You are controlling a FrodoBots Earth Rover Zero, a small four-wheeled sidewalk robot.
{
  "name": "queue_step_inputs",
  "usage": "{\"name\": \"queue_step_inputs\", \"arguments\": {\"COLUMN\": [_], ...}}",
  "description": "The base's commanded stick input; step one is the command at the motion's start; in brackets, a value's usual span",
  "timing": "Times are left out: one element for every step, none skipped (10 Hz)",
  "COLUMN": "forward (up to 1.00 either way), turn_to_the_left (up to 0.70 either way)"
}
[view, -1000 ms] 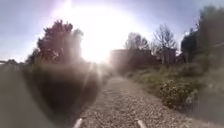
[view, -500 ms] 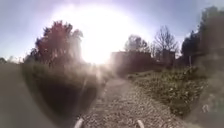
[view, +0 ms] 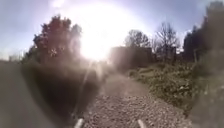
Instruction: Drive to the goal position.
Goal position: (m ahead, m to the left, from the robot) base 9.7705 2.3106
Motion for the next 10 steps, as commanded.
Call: {"name": "queue_step_inputs", "arguments": {"forward": [0.50,0.50,0.50,0.50,0.50,0.50,0.50,0.50,0.50,0.50], "turn_to_the_left": [0.00,0.00,0.00,0.00,0.00,0.00,0.00,0.00,0.00,0.00]}}
